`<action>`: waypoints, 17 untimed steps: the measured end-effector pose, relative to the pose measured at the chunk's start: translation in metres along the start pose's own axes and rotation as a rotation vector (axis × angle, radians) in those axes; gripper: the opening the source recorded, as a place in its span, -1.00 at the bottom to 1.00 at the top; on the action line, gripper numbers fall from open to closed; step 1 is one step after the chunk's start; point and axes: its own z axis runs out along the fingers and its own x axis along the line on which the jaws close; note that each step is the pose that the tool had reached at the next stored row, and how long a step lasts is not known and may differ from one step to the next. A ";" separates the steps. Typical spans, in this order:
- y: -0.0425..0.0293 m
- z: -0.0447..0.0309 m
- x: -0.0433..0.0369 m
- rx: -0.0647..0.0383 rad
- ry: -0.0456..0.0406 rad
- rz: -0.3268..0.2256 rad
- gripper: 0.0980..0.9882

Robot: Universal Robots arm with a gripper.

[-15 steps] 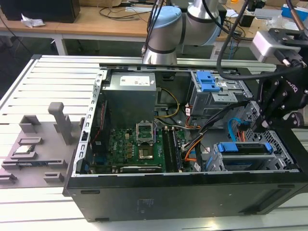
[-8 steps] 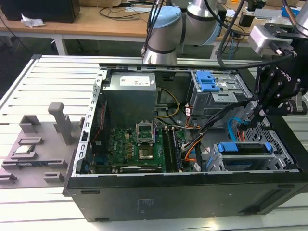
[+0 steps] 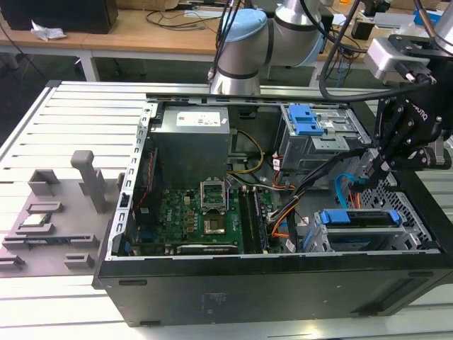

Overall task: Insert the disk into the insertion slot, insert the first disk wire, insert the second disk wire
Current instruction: 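Insert the first disk wire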

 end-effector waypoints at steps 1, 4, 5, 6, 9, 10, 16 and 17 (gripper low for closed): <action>0.0000 0.0000 0.0000 0.000 0.0001 0.000 -0.98; 0.0000 0.0001 0.0000 0.000 0.0002 0.000 -0.83; 0.0000 0.0001 0.0000 0.000 0.0003 0.000 -0.69; 0.0000 0.0002 0.0000 0.000 0.0003 0.000 -0.54; 0.0000 0.0002 0.0000 0.000 0.0004 0.000 -0.54; 0.0000 0.0005 0.0000 0.000 0.0005 0.000 -0.54; -0.0003 0.0075 -0.0020 0.000 0.0043 0.000 -0.54; -0.0003 0.0086 -0.0024 0.000 0.0052 0.000 -0.54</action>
